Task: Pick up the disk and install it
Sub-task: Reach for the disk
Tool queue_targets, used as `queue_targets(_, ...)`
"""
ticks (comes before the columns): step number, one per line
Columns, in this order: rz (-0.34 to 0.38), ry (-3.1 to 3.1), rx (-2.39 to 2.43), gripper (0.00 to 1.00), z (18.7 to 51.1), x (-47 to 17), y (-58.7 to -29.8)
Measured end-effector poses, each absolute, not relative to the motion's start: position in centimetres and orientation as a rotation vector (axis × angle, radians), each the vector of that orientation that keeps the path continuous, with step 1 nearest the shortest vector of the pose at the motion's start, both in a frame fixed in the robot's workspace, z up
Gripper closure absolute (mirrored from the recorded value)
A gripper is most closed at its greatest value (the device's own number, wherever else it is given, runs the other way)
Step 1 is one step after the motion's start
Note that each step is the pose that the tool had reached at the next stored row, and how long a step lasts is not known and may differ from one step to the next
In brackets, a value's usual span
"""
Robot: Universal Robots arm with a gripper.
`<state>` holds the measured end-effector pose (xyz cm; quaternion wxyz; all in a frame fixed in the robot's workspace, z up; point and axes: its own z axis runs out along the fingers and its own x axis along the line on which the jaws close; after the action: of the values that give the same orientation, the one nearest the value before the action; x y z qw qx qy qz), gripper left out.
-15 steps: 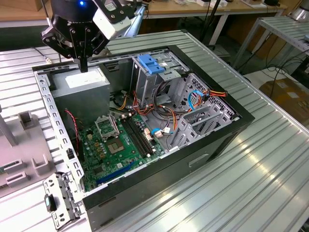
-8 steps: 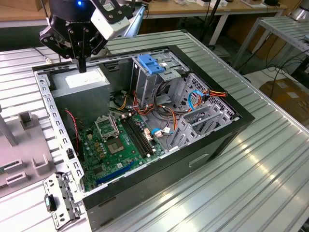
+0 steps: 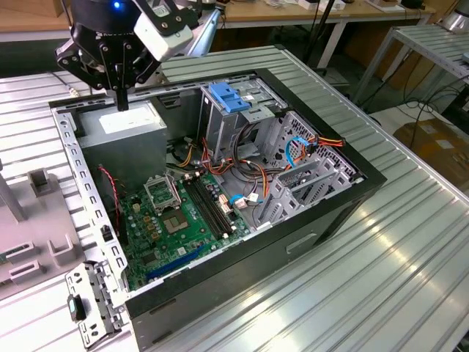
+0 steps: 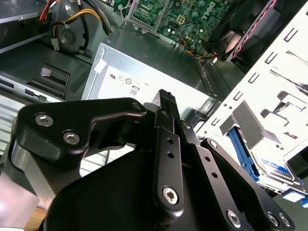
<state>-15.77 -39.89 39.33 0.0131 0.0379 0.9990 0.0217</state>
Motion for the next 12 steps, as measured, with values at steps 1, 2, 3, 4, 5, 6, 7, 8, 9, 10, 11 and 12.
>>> queue_targets(1, 0.068, 3.113, 0.118, 0.89, 39.33, -15.80, -39.89)
queue_targets(2, 0.068, 3.112, 0.118, 0.89, 39.33, -15.83, -39.89)
queue_targets(3, 0.068, 3.112, 0.118, 0.89, 39.33, -15.86, -39.89)
queue_targets(4, 0.068, 3.112, 0.118, 0.89, 39.33, -15.89, -39.89)
queue_targets(5, 0.068, 3.112, 0.118, 0.89, 39.33, -15.92, -39.89)
queue_targets(6, 0.068, 3.112, 0.118, 0.89, 39.33, -15.95, -39.89)
queue_targets(7, 0.068, 3.113, 0.118, 0.89, 39.33, -16.00, -39.89)
queue_targets(8, 0.068, 3.112, 0.118, 0.89, 39.33, -16.03, -39.89)
queue_targets(9, 0.068, 3.112, 0.118, 0.89, 39.33, -16.15, -39.89)
queue_targets(10, 0.068, 3.112, 0.118, 0.89, 39.33, -16.19, -39.89)
queue_targets(11, 0.068, 3.112, 0.118, 0.89, 39.33, -16.23, -39.89)
queue_targets(12, 0.068, 3.112, 0.118, 0.89, 39.33, -16.28, -39.89)
